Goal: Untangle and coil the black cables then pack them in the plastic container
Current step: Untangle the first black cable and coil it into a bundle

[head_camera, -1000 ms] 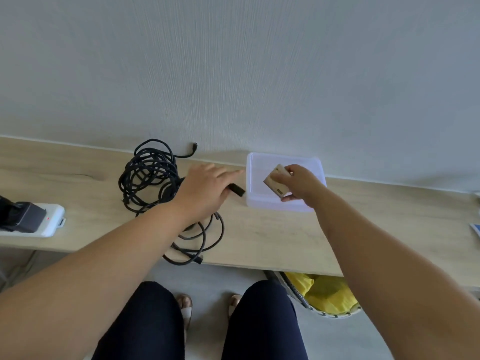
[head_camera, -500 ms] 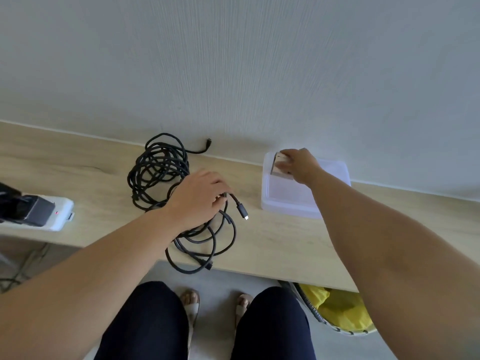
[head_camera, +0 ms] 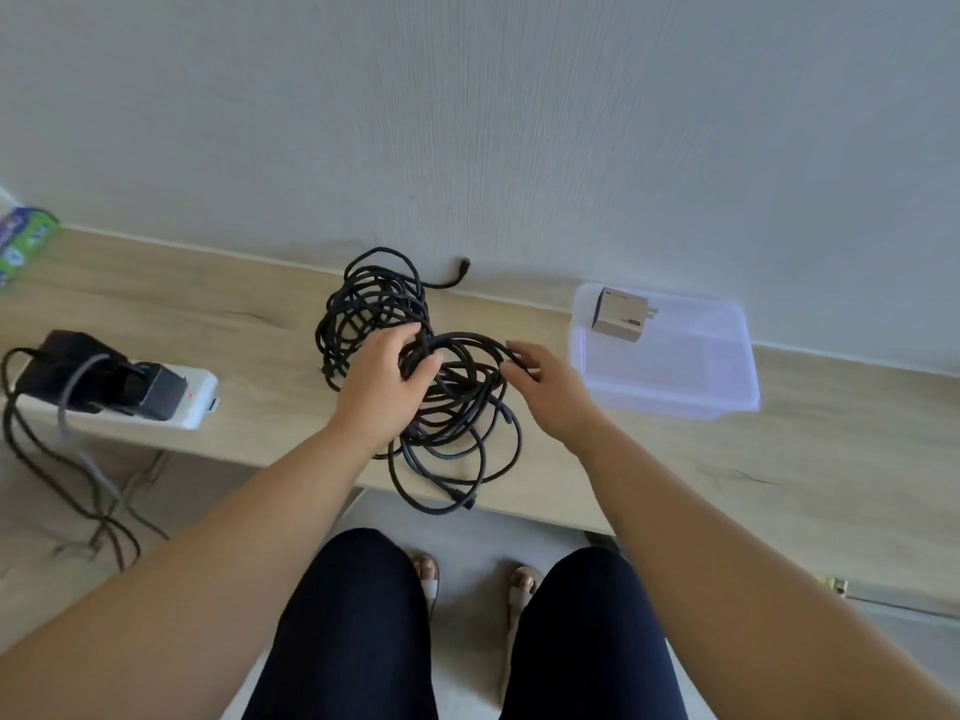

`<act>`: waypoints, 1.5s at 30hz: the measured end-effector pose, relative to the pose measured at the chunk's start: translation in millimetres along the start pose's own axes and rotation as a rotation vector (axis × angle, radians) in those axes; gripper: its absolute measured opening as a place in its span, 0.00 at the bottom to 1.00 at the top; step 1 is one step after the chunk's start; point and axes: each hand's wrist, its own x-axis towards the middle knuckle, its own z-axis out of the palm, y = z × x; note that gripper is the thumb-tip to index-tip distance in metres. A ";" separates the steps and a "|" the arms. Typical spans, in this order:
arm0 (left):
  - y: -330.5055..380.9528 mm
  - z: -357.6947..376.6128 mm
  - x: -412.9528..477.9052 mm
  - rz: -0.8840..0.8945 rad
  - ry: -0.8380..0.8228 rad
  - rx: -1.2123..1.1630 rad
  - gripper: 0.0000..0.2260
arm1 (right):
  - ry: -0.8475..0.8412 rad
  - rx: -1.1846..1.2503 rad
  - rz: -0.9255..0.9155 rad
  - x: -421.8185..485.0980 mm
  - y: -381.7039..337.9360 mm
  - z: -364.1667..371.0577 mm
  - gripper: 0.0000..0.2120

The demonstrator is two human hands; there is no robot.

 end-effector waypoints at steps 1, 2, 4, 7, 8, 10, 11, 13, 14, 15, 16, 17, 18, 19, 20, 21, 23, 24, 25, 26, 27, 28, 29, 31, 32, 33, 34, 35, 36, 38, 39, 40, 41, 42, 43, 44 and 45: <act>-1.9 -1.9 -4.0 -0.067 -0.032 -0.055 0.22 | 0.033 0.049 0.010 -3.0 -1.0 -1.3 0.13; -3.3 -2.5 -7.6 -0.105 -0.066 -0.103 0.23 | 0.060 0.095 0.019 -6.0 -0.9 -3.9 0.10; -6.8 -2.0 -12.9 -0.126 -0.127 -0.140 0.26 | 0.117 0.144 0.030 -12.4 -1.2 -10.7 0.08; -12.3 2.3 -13.9 -0.144 -0.121 -0.128 0.23 | 0.135 0.178 0.027 -23.1 -4.7 -20.1 0.08; -12.6 2.6 -13.3 -0.157 -0.100 -0.139 0.19 | 0.129 0.191 0.022 -27.7 -7.6 -22.3 0.08; -10.1 0.7 -14.2 -0.158 -0.074 -0.169 0.11 | 0.132 0.214 0.005 -38.9 -13.0 -27.4 0.07; -7.4 -0.5 -15.9 -0.139 -0.077 -0.170 0.10 | 0.140 0.216 -0.001 -43.4 -14.4 -30.8 0.05; 1.6 -4.2 -21.7 -0.073 -0.060 -0.177 0.10 | 0.160 0.183 -0.009 -53.4 -17.5 -40.0 0.04; 7.9 -7.0 -25.1 -0.033 -0.035 -0.197 0.09 | 0.167 0.153 -0.012 -58.8 -19.2 -45.2 0.04; 15.4 -10.7 -27.9 0.003 -0.011 -0.222 0.09 | 0.173 0.130 -0.013 -63.1 -21.0 -50.1 0.05; 23.1 -14.4 -30.2 0.035 0.003 -0.255 0.08 | 0.172 0.118 -0.011 -66.4 -22.8 -54.2 0.05; 31.5 -17.8 -31.9 0.069 0.007 -0.288 0.07 | 0.174 0.115 -0.018 -70.1 -25.1 -58.0 0.05; 40.4 -21.5 -32.6 0.108 0.005 -0.322 0.06 | 0.176 0.108 -0.036 -74.2 -28.9 -62.4 0.05; 46.7 -24.4 -32.7 0.137 0.005 -0.348 0.05 | 0.171 0.098 -0.053 -77.2 -32.0 -64.6 0.05; 54.5 -28.4 -32.9 0.178 0.011 -0.373 0.06 | 0.179 0.086 -0.080 -82.0 -36.6 -68.7 0.06; 62.8 -32.7 -33.7 0.221 0.020 -0.383 0.06 | 0.197 0.079 -0.112 -87.4 -41.4 -74.2 0.07; 75.0 -39.5 -36.2 0.300 0.039 -0.385 0.07 | 0.247 0.105 -0.154 -100.0 -52.1 -86.0 0.08; 80.4 -42.9 -38.3 0.336 0.044 -0.373 0.07 | 0.263 0.132 -0.154 -106.1 -56.9 -92.0 0.07; 86.5 -46.8 -40.5 0.373 0.056 -0.344 0.07 | 0.270 0.154 -0.153 -113.3 -62.5 -98.7 0.06; 91.3 -49.7 -41.8 0.406 0.073 -0.308 0.07 | 0.270 0.160 -0.152 -118.4 -67.3 -103.8 0.05; 95.8 -52.2 -43.3 0.433 0.093 -0.274 0.06 | 0.269 0.148 -0.154 -123.8 -71.5 -107.9 0.06; 99.9 -54.5 -44.1 0.451 0.118 -0.248 0.07 | 0.268 0.132 -0.158 -126.8 -75.4 -110.3 0.06; 103.5 -55.3 -45.8 0.466 0.141 -0.224 0.07 | 0.269 0.118 -0.166 -130.7 -79.1 -112.0 0.07; 110.1 -58.3 -48.5 0.498 0.175 -0.157 0.07 | 0.258 0.103 -0.194 -135.7 -86.2 -112.2 0.08; 111.5 -59.2 -50.4 0.520 0.194 -0.119 0.06 | 0.251 0.099 -0.205 -137.1 -87.6 -110.8 0.08; 114.5 -60.2 -53.9 0.555 0.211 -0.082 0.05 | 0.256 0.098 -0.220 -140.1 -89.2 -110.8 0.08; 115.1 -60.4 -56.8 0.594 0.225 -0.053 0.05 | 0.267 0.094 -0.228 -140.9 -88.1 -110.0 0.07; 116.7 -61.4 -58.5 0.633 0.239 -0.030 0.04 | 0.285 0.083 -0.232 -141.8 -88.5 -109.7 0.06; 117.3 -60.2 -61.1 0.661 0.252 -0.012 0.05 | 0.297 0.064 -0.238 -142.9 -88.1 -108.3 0.06; 122.0 -57.7 -65.4 0.681 0.272 0.020 0.09 | 0.298 0.046 -0.271 -144.2 -91.5 -105.7 0.09; 124.7 -55.1 -66.4 0.683 0.277 0.033 0.10 | 0.294 0.050 -0.283 -145.4 -94.7 -103.0 0.09; 127.9 -51.6 -67.7 0.681 0.274 0.047 0.11 | 0.279 0.053 -0.290 -147.8 -98.1 -99.5 0.06; 130.2 -49.2 -68.9 0.671 0.260 0.055 0.10 | 0.262 0.036 -0.293 -149.5 -102.9 -95.0 0.06; 133.0 -47.2 -70.4 0.663 0.244 0.053 0.09 | 0.262 -0.013 -0.301 -150.2 -106.3 -91.1 0.09; 135.9 -45.5 -71.7 0.663 0.233 0.043 0.09 | 0.284 -0.070 -0.308 -151.4 -109.2 -88.1 0.13; 138.5 -45.1 -72.4 0.663 0.227 0.023 0.08 | 0.325 -0.115 -0.315 -151.0 -111.1 -86.6 0.14; 141.7 -45.8 -73.8 0.655 0.221 -0.004 0.08 | 0.376 -0.133 -0.320 -151.8 -113.4 -87.4 0.12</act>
